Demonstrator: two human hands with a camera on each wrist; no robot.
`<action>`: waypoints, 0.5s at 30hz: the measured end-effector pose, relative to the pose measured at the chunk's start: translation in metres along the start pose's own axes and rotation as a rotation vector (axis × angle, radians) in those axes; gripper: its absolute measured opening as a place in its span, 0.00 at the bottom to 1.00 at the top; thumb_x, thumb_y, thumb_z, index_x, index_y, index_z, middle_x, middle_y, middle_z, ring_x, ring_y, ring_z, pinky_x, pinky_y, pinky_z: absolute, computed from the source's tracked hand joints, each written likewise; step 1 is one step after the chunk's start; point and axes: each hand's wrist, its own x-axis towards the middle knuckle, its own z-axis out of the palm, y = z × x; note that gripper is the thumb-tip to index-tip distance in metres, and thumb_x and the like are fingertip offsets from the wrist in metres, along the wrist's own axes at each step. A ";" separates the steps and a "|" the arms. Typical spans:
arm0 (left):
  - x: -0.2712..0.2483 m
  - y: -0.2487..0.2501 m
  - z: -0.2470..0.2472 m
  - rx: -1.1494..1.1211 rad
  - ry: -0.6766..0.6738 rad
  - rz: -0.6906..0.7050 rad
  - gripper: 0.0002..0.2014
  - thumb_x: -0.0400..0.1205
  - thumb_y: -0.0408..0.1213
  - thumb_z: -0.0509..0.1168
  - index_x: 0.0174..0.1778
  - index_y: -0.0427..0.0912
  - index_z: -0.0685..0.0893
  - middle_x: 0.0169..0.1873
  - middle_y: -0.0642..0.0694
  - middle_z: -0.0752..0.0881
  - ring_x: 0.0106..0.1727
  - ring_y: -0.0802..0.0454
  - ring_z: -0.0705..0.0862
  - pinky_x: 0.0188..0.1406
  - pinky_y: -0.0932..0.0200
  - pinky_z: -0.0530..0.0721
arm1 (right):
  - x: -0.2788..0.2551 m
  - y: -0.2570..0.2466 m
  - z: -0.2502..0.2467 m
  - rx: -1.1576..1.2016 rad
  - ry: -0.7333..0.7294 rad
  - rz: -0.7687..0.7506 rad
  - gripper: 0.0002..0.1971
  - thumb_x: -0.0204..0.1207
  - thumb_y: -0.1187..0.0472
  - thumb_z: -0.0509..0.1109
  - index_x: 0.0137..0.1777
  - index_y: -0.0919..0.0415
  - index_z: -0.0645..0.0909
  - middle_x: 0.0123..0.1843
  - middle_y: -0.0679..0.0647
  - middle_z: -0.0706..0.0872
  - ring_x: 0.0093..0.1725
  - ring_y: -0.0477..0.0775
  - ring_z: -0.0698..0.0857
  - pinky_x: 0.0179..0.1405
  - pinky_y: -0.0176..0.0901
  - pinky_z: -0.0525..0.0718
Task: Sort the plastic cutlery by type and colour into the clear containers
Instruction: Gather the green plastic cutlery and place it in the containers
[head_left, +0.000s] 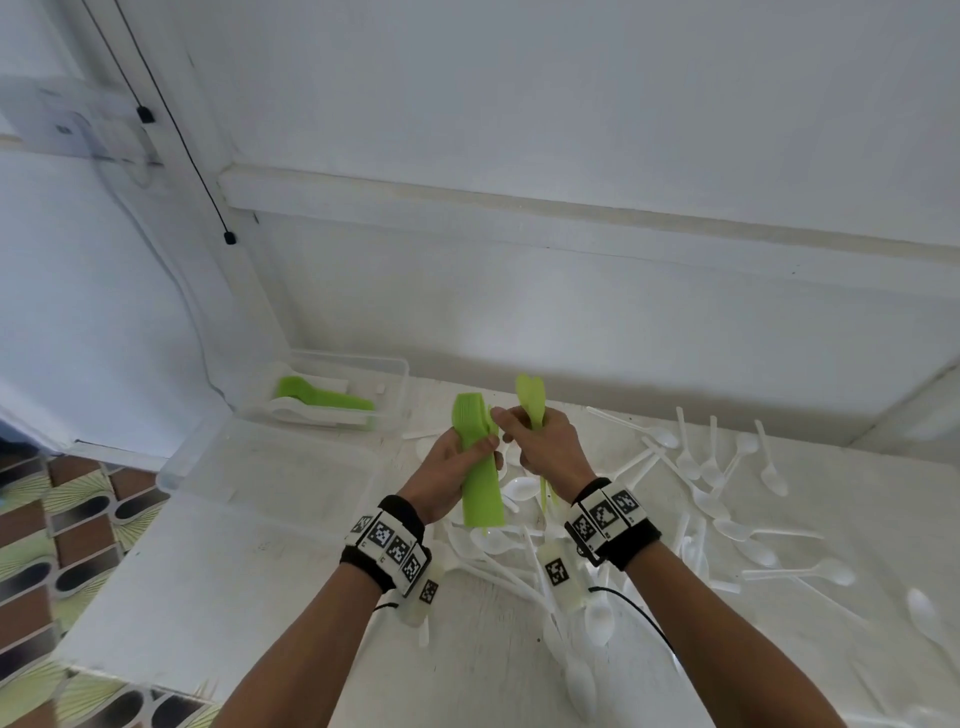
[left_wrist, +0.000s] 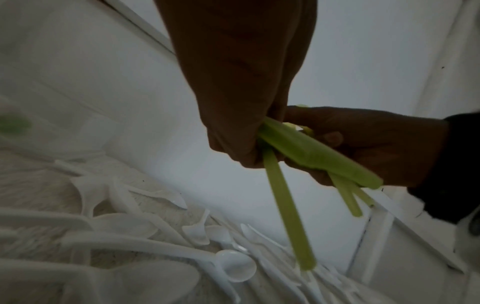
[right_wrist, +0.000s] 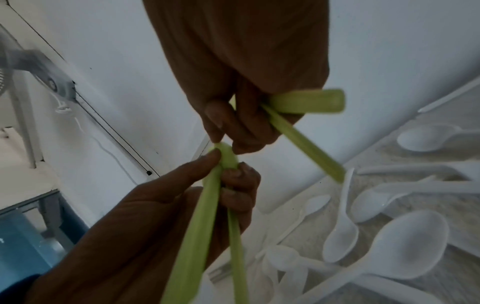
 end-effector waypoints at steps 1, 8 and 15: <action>-0.001 0.000 0.002 0.012 -0.011 0.003 0.15 0.86 0.32 0.67 0.67 0.32 0.78 0.46 0.39 0.84 0.42 0.47 0.84 0.46 0.51 0.84 | 0.001 0.000 0.001 -0.027 0.023 -0.030 0.14 0.80 0.48 0.76 0.46 0.60 0.89 0.35 0.47 0.89 0.23 0.44 0.79 0.24 0.34 0.77; -0.004 0.003 -0.001 0.045 -0.044 -0.020 0.18 0.87 0.34 0.66 0.70 0.30 0.75 0.44 0.36 0.85 0.44 0.44 0.86 0.45 0.49 0.86 | 0.003 0.006 0.003 -0.318 0.098 -0.261 0.13 0.79 0.49 0.74 0.43 0.59 0.91 0.39 0.48 0.92 0.42 0.46 0.90 0.50 0.37 0.85; -0.006 0.009 0.001 -0.012 -0.095 -0.078 0.12 0.87 0.30 0.64 0.65 0.31 0.76 0.44 0.31 0.87 0.43 0.39 0.89 0.46 0.49 0.88 | 0.011 0.012 -0.001 -0.147 0.104 -0.191 0.09 0.81 0.53 0.75 0.49 0.57 0.91 0.40 0.50 0.92 0.25 0.45 0.82 0.34 0.37 0.82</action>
